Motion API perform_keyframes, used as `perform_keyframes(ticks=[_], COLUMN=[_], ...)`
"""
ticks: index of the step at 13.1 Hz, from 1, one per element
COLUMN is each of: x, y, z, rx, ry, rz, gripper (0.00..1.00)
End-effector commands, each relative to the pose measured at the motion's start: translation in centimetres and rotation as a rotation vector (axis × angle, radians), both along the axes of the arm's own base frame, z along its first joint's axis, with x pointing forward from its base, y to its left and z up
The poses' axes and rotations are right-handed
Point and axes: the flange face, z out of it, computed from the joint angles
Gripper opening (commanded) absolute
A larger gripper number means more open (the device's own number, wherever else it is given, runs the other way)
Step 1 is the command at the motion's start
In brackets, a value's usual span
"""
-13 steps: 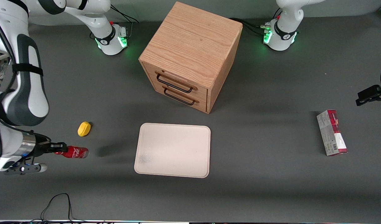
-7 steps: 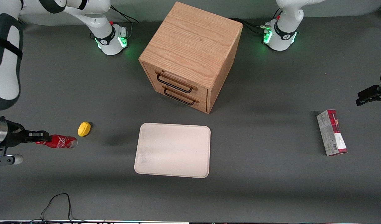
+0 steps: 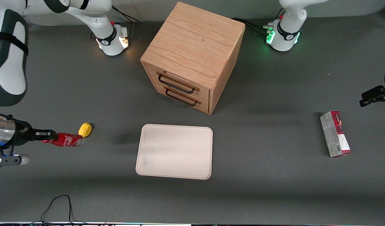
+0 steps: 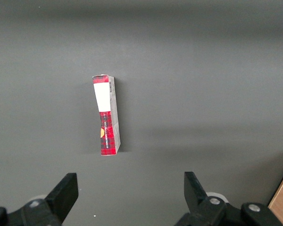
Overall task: Place coke bottle on tray
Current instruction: 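Lift the bottle and carry it toward the white tray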
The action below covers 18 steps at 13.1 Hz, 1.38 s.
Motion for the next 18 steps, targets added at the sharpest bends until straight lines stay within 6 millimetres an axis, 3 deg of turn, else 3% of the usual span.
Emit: perform_keyframes(ticks=[1,3,5,8,12,16,18], x=[1.1,2.0,2.8,2.7,2.7,2.8,3.1], y=[6.2,10.9,14.0,17.0,20.1,21.1,21.1], z=[-0.6,-2.1,-2.5,-3.1,-5.0,-8.0,-10.5], rx=[-0.020,-0.010,0.033,0.061,0.068,0.053,0.038], ry=[-0.052,-0.107,-0.163,-0.179,-0.191,-0.153,-0.121], rz=[-0.079,-0.136,-0.193,-0.200,-0.203,-0.191,-0.202], gripper=[0.00,0.00,0.00,0.00,0.00,0.00,0.00])
